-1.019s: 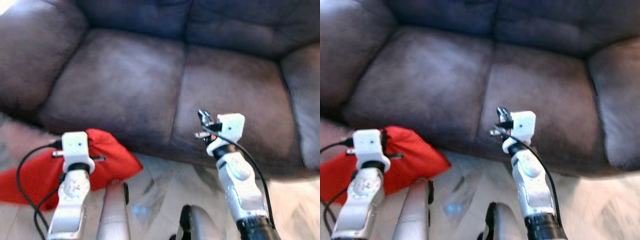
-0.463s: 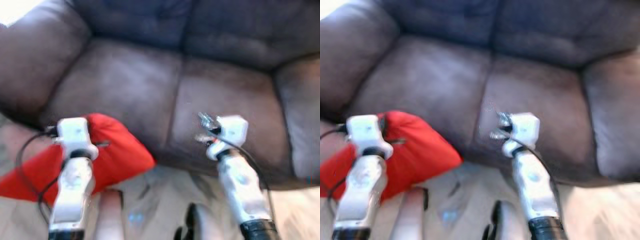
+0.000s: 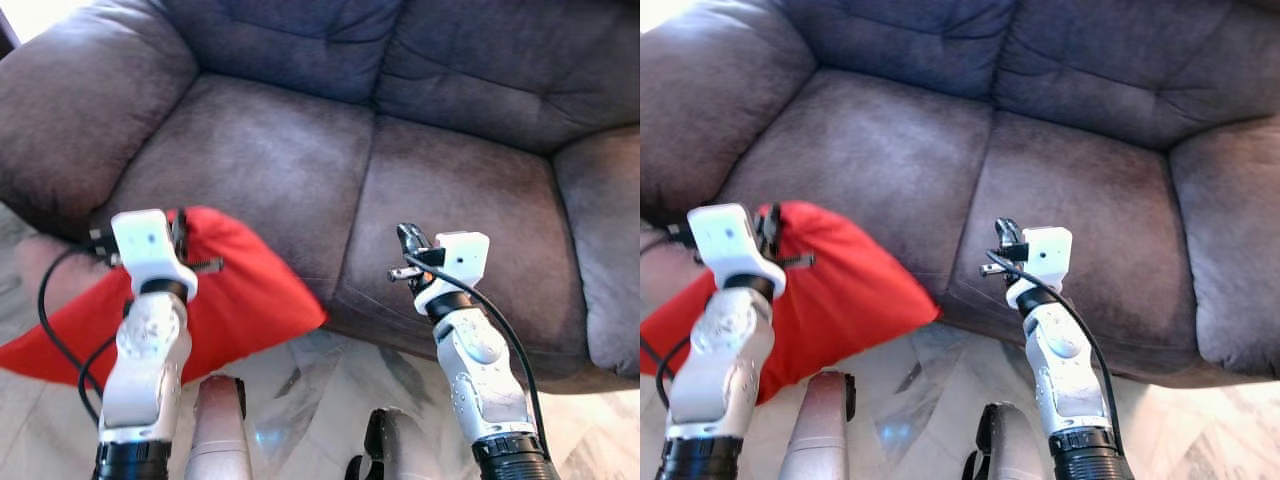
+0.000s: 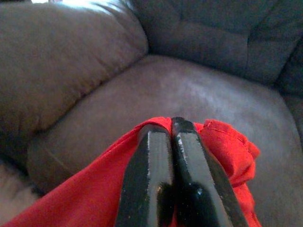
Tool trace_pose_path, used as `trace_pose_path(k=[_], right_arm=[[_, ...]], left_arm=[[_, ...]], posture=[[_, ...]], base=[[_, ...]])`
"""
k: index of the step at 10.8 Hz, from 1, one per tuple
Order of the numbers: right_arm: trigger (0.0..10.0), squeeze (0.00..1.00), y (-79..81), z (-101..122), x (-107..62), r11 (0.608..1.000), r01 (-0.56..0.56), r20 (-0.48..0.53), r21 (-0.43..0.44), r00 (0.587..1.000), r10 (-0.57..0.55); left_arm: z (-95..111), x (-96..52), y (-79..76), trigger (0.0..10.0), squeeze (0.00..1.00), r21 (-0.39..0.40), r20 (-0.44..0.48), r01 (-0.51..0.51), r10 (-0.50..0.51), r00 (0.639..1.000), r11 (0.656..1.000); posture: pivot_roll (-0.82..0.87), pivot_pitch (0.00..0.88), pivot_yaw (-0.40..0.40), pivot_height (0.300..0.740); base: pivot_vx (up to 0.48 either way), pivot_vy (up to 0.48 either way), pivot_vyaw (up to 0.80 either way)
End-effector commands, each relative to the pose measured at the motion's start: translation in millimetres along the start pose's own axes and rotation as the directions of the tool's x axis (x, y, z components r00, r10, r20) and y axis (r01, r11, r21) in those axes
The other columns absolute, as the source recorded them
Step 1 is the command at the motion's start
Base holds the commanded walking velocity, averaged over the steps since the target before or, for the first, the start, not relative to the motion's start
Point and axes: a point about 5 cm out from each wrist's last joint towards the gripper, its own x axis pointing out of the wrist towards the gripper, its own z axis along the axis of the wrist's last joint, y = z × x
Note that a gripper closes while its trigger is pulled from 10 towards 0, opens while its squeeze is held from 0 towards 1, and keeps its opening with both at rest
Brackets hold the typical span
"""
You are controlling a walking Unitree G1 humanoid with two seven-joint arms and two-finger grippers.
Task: Move the pillow to the sofa from floor
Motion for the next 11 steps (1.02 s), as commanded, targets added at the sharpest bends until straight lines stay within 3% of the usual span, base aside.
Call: trace_pose_path(k=[1,7,11], right_arm=[[10.0,0.00,-4.6,-4.0,-3.9,1.000,0.018,-0.009,0.002,1.000,-0.018],[10.0,0.00,-4.9,-4.2,-1.6,1.000,0.020,-0.011,0.002,1.000,-0.020],[10.0,0.00,-5.1,-4.8,-0.7,1.000,0.027,-0.010,0.002,1.000,-0.027]], left_arm=[[45.9,2.6,-12.1,10.0,0.00,-0.034,0.198,0.062,-0.054,0.979,0.997],[82.6,12.4,-19.3,10.0,0.00,-0.163,0.275,0.120,-0.072,0.959,0.979],[80.7,12.8,-19.8,10.0,0.00,-0.166,0.250,0.134,-0.089,0.964,0.977]], posture=[[0.14,0.216,-0.113,0.641],[0.14,0.216,-0.114,0.641],[0.15,0.212,-0.111,0.641]], base=[[0.000,0.000,0.00],[0.000,0.000,0.00],[0.000,0.000,0.00]])
